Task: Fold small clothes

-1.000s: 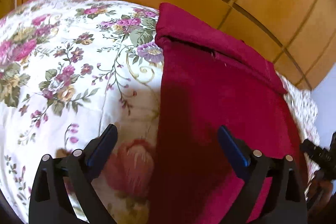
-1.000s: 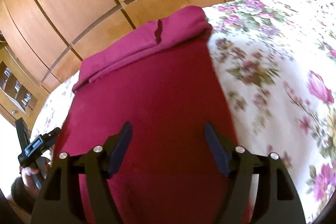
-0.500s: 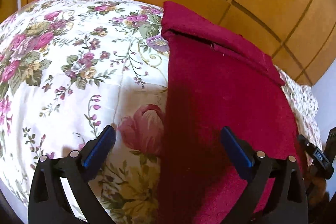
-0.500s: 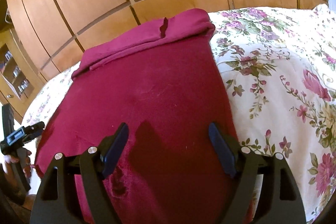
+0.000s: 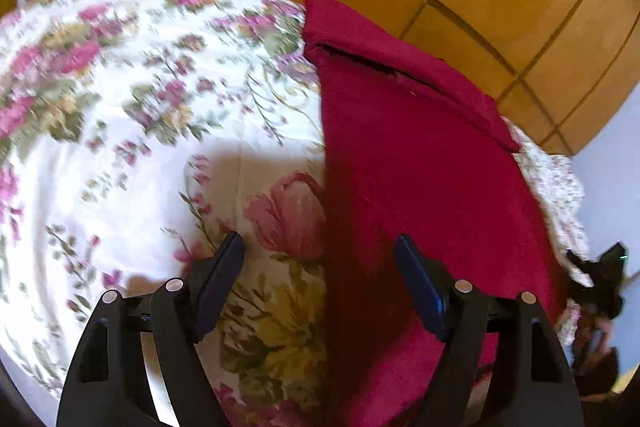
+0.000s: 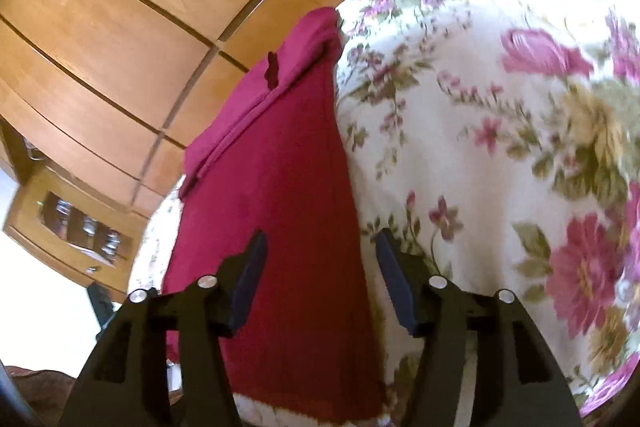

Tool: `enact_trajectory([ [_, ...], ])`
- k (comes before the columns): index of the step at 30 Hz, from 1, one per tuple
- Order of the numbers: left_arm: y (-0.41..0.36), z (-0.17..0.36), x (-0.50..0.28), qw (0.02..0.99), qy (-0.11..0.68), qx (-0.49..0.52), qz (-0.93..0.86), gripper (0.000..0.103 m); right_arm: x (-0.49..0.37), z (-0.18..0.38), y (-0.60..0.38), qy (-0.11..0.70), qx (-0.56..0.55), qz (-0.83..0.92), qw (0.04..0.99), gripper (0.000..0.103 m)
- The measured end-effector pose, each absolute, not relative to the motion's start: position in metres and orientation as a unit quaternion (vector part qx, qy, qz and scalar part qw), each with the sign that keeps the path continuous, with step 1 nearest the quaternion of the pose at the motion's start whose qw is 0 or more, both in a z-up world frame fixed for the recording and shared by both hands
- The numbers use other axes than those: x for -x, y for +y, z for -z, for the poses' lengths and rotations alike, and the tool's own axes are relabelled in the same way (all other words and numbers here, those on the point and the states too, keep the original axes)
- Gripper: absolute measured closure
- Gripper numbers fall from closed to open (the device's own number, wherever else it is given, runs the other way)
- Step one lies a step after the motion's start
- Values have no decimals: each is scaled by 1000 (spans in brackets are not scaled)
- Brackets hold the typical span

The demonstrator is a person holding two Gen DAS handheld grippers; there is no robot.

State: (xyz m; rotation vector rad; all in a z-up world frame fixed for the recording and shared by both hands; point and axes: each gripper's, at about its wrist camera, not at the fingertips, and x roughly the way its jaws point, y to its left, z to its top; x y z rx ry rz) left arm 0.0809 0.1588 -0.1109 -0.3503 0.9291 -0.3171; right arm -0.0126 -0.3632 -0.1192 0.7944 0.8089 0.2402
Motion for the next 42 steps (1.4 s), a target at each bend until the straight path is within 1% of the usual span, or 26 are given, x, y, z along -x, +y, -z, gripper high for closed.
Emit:
enact_trajectory([
  [2,163,110,-77,860,443,187,172,26,17,120,-362,387,-376,-129,832,54],
  [5,164,111,-73,842,450,212,211,26,26,121,-358,395,-374,-159,824,54],
  [10,152,113,-60,820,469,195,263,26,43,127,-354,399,-391,-188,808,56],
  [11,150,113,-58,817,470,194,271,28,44,129,-353,398,-401,-190,803,60],
  [12,147,113,-58,814,472,195,277,36,45,130,-353,398,-406,-190,801,62],
  [14,140,115,-58,806,480,200,284,42,42,135,-349,405,-406,-183,799,77],
  [15,137,116,-58,806,481,198,284,52,39,136,-348,408,-403,-181,799,80],
  [16,133,116,-59,804,485,193,286,58,37,138,-345,410,-401,-179,800,86],
  [17,129,117,-60,803,488,189,286,69,36,138,-344,409,-401,-179,800,90],
  [18,126,117,-60,802,491,184,286,83,36,139,-343,409,-403,-178,799,91],
  [19,125,116,-59,804,490,182,284,89,37,139,-343,408,-404,-177,799,92],
  [20,125,113,-59,809,481,185,283,93,37,139,-344,406,-405,-178,800,93],
  [21,127,110,-59,813,473,191,282,95,39,137,-345,399,-408,-180,801,93],
  [25,139,89,-54,821,431,235,291,98,46,123,-345,361,-414,-206,810,94],
  [31,151,49,-42,823,367,271,338,98,58,94,-346,310,-434,-242,811,95],
  [37,167,26,-23,816,336,303,360,99,79,54,-330,277,-409,-287,821,95],
  [42,190,4,16,804,308,334,384,99,118,30,-325,221,-391,-364,816,95],
])
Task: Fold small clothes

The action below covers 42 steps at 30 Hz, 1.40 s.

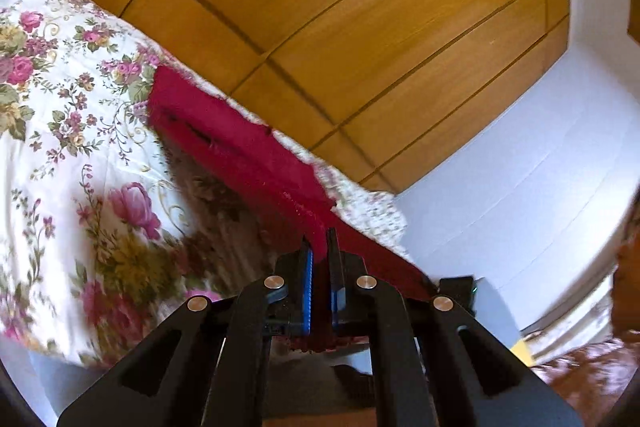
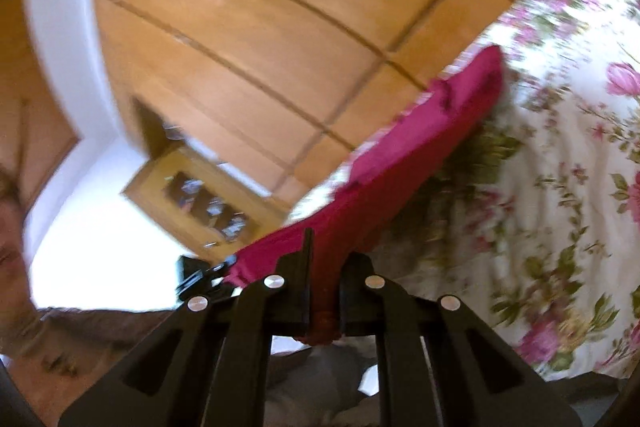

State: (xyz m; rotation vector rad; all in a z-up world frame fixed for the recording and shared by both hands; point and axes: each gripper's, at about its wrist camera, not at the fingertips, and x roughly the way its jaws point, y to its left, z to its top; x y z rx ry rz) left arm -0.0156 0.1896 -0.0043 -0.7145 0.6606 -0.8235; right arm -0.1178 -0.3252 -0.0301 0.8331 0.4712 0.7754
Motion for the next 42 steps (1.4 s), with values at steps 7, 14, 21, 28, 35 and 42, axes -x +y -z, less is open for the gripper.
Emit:
enact_trajectory([
  [7,203,-16,47,786,302,356,405,99,159,26,-325,176,-398,-409,802,94],
  [14,213,18,-14,755,343,433,354,99,87,43,-357,174,-488,-361,775,92],
  [21,203,27,-97,761,366,424,327,99,-39,66,-382,238,-552,-280,748,91],
  [28,181,53,-175,810,400,339,264,99,-123,107,-395,299,-565,-218,737,87],
  [35,197,82,-208,836,382,354,173,36,-141,120,-410,281,-560,-156,764,36],
  [42,184,81,-213,855,397,296,153,36,-148,79,-385,353,-367,-101,855,36],
])
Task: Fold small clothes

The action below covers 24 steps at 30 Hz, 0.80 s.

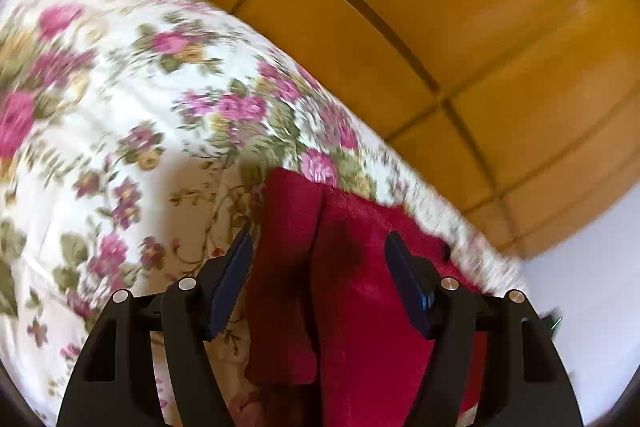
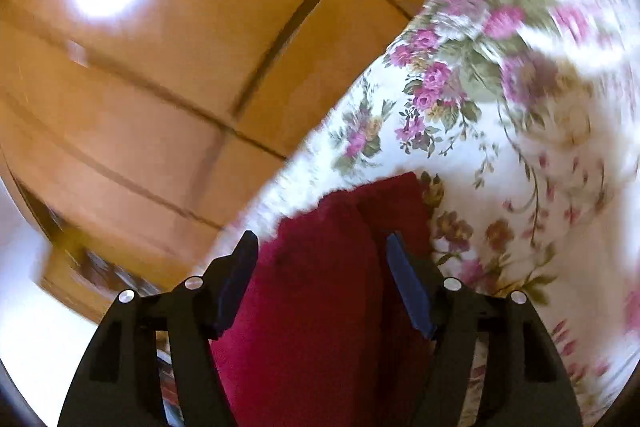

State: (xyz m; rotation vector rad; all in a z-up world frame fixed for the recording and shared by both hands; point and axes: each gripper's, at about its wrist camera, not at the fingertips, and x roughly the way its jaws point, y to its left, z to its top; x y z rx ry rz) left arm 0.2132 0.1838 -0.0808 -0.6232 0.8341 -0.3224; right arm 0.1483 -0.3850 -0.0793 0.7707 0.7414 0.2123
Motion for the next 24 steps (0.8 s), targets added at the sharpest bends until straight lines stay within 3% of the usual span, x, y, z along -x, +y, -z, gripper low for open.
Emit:
enact_trajectory([
  [4,147,84,-237,868,427,205,146,34,-176,79,-353,398,-274,-79,872,41],
  [6,137,95,-251,862,452,189,133,34,-185,88,-348,412,-264,-66,870,55],
  [7,134,100,-256,856,461,190,132,37,-190,91,-347,420,-261,-54,867,76],
  [8,132,100,-257,856,462,192,133,55,-194,92,-346,428,-267,-51,862,95],
  [9,131,100,-257,858,460,187,130,77,-197,93,-347,428,-274,-51,859,95],
  [11,129,93,-252,865,453,174,127,86,-195,81,-344,409,-285,-58,865,95],
  [16,140,73,-246,892,396,195,101,91,-194,59,-333,357,-240,-30,902,96],
  [24,122,115,-253,897,419,134,55,91,-204,121,-339,392,-253,26,884,93],
])
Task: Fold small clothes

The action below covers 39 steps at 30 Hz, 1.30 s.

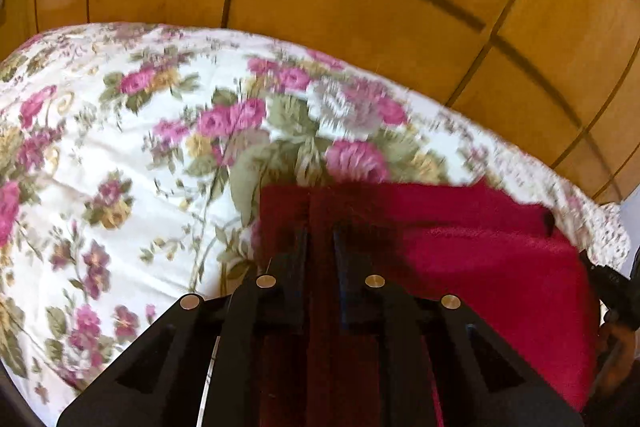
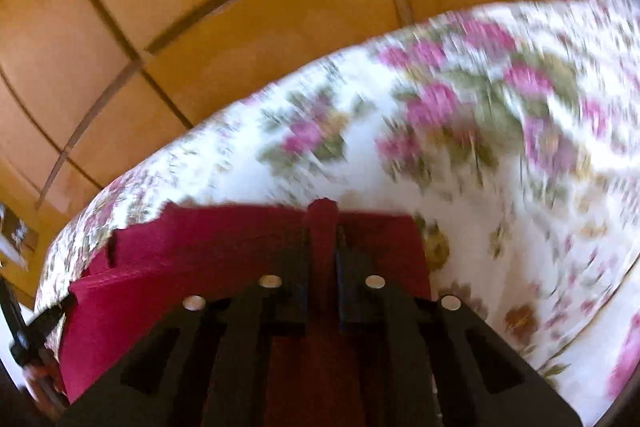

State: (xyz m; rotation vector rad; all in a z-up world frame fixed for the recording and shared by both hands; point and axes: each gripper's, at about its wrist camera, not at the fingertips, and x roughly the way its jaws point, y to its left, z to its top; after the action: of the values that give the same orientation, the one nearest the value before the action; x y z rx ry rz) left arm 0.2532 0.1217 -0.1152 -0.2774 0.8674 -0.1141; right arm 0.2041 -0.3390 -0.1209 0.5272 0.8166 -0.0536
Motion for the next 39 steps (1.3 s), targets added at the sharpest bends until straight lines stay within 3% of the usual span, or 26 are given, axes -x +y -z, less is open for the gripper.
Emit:
enact_trajectory([
  [7,119,121,-255,900,416,123,42,88,-208,123,-335,390,-238,34,889,88],
  [11,118,118,-257,899,420,119,31,74,-208,122,-333,389,-232,37,891,87],
  [14,124,106,-248,900,418,123,14,48,-208,121,-330,388,-223,41,893,86],
  [20,110,48,-175,938,326,120,-2,47,-207,120,-326,386,-209,48,897,84],
  [23,78,29,-160,948,300,101,36,32,-207,119,-327,386,-209,47,897,84],
  [25,57,25,-164,945,306,95,67,31,-207,119,-327,385,-210,46,897,84],
  [32,-12,58,-203,929,357,39,86,30,-207,119,-327,384,-213,46,897,84],
  [35,-19,104,-224,904,421,1,74,13,-206,119,-328,382,-218,43,897,84],
  [39,-11,114,-227,905,414,27,94,12,-203,118,-329,373,-220,46,900,83],
])
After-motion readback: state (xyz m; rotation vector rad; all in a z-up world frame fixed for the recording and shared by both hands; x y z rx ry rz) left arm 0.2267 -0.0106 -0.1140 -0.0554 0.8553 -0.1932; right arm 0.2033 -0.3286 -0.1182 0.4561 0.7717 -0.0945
